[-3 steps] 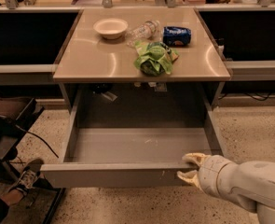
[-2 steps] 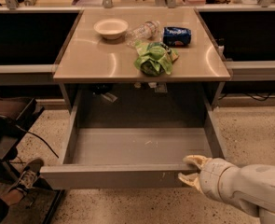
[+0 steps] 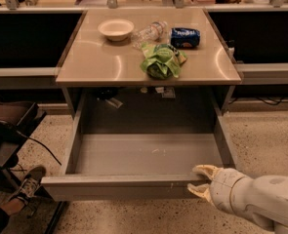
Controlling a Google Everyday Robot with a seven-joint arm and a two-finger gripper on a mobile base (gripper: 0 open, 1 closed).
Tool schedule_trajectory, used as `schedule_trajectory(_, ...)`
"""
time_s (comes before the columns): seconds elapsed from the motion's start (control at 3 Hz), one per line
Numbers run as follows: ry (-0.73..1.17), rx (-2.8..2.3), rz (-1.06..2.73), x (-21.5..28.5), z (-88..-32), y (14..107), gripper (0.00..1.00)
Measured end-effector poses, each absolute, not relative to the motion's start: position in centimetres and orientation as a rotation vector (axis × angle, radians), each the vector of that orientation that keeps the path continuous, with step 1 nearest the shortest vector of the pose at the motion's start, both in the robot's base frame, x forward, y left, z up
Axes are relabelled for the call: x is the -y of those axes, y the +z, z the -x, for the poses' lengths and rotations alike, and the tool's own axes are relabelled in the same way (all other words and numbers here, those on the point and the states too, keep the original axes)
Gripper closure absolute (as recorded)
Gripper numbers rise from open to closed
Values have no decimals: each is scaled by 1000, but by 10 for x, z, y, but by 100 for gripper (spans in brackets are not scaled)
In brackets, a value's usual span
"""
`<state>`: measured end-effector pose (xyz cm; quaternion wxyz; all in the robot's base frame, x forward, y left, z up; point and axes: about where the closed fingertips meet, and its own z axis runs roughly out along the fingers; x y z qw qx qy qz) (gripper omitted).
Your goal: Open top drawer
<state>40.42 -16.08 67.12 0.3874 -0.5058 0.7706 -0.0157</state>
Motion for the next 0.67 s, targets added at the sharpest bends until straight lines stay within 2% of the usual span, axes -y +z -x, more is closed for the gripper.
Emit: schedule_trajectory(0.67, -42, -1965, 1291, 161, -396, 672, 100)
